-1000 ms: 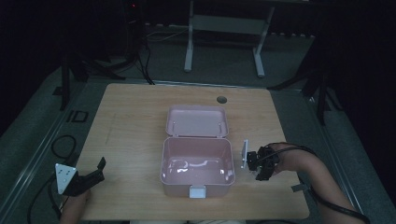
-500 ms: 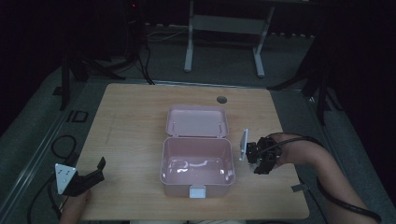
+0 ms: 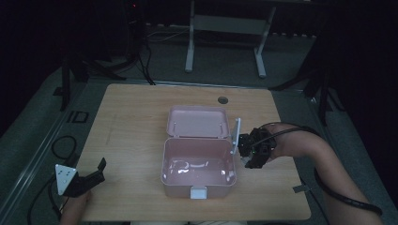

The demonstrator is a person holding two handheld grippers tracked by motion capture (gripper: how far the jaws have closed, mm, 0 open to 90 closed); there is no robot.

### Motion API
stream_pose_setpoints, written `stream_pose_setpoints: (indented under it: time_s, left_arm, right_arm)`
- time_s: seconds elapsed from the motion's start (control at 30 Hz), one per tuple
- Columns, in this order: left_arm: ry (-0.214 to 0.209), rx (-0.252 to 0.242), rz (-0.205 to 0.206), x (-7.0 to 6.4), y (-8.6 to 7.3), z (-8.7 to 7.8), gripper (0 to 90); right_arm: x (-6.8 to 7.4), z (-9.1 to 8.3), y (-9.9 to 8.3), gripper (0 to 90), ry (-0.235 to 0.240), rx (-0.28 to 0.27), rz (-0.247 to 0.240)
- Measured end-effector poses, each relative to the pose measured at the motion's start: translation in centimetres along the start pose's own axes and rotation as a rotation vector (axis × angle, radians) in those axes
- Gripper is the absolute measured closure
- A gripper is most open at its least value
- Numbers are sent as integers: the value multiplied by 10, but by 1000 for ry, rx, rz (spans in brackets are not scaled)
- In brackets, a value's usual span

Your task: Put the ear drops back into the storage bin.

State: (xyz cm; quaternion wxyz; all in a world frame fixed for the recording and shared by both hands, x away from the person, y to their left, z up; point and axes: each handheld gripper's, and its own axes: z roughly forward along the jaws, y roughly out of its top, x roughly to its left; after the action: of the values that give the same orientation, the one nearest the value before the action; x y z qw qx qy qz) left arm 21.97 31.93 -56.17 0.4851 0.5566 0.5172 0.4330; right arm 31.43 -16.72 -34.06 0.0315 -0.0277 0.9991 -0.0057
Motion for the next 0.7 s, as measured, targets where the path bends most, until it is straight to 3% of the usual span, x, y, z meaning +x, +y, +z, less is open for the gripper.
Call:
stream_pose_setpoints:
  time_s: [0.3,0.7]
  left_arm:
    - [-1,0,-1,0,0,0,20]
    - [-3,0,-3,1,0,0,20]
  right_arm:
    - [-3,3,27,598,14,-2,-47]
    - [-7,39,58,597,60,32,-98]
